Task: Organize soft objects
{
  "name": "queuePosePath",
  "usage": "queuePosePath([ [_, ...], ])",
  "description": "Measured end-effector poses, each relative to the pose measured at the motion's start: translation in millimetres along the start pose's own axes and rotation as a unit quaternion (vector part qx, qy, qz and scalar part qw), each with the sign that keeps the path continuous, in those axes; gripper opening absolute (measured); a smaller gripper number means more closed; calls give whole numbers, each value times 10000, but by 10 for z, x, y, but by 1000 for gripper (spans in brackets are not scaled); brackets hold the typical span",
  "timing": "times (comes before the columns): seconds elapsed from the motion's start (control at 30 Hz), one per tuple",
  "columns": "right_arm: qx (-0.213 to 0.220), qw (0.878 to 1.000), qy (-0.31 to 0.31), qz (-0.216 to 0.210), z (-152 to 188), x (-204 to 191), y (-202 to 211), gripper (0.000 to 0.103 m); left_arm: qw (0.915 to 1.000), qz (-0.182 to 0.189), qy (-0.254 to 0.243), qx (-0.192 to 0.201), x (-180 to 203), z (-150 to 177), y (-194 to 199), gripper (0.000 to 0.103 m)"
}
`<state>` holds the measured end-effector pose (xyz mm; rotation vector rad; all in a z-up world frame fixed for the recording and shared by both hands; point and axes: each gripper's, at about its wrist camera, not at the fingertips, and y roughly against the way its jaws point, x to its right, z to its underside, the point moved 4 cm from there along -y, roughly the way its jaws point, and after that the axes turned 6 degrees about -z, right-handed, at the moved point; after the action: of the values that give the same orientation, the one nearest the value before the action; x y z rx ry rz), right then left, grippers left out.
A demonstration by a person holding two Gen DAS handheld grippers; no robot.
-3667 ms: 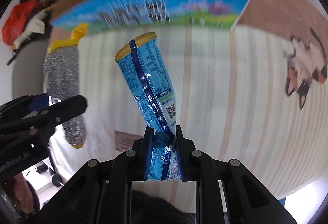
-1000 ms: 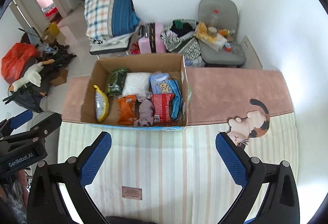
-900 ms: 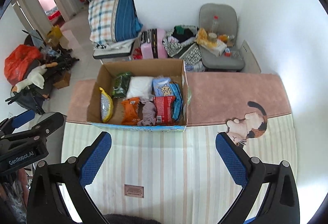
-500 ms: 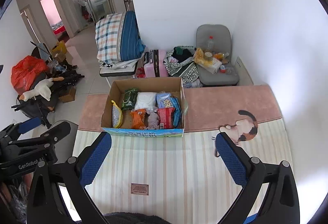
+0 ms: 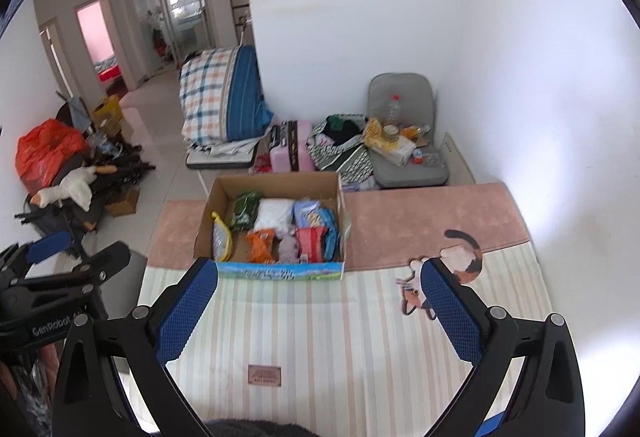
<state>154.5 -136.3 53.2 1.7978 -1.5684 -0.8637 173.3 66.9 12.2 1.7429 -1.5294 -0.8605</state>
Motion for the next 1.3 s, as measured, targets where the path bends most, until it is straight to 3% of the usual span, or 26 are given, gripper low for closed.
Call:
queuePosePath([
  [1.3,183,9998,88,46,-134,-91,28,103,9995,-39,125,272,-99,-39,106,101],
])
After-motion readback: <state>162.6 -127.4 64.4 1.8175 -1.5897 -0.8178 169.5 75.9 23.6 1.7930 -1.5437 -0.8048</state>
